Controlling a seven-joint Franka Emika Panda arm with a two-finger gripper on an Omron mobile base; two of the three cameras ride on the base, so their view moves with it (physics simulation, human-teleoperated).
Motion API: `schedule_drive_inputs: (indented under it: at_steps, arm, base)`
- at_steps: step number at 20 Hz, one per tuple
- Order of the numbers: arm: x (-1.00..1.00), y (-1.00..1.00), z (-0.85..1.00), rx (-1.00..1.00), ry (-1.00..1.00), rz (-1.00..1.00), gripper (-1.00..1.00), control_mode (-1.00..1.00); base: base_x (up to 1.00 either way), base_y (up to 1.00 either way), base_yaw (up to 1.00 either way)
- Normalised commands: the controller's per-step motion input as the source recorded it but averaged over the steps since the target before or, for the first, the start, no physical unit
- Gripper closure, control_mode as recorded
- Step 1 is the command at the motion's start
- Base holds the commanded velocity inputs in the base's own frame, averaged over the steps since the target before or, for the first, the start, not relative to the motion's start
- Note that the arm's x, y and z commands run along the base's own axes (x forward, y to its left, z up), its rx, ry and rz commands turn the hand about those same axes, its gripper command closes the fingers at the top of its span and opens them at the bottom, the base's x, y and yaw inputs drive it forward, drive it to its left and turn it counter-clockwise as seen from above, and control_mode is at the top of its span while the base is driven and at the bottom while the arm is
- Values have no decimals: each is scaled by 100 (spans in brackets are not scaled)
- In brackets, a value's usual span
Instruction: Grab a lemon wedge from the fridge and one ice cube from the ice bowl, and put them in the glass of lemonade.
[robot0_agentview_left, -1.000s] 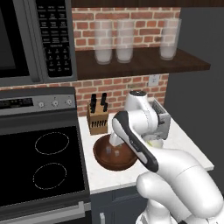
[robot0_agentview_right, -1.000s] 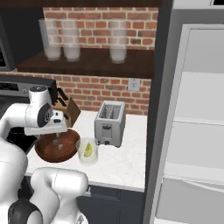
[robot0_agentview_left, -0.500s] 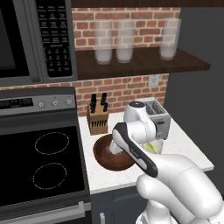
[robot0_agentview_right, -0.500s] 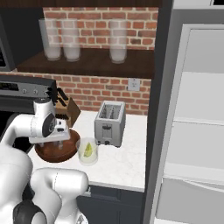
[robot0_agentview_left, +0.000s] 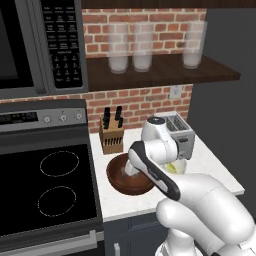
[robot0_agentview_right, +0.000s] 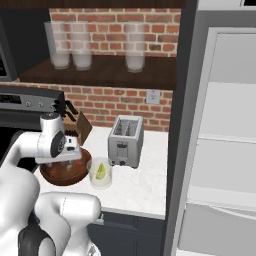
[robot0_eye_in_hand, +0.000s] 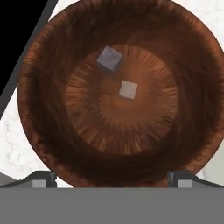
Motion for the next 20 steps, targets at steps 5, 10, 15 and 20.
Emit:
schedule_drive_inputs:
  at_steps: [5, 10, 15, 20]
  arm:
    - [16, 0, 0, 0, 0, 0, -100, -100]
    - [12, 0, 0, 0, -1, 0, -100, -100]
    - [19, 0, 0, 0, -1, 0, -100, -100]
    - [21, 0, -14, 0, 0, 0, -100, -100]
  base:
    - [0, 0, 0]
    - [0, 0, 0]
    - [0, 0, 0]
    - [0, 0, 0]
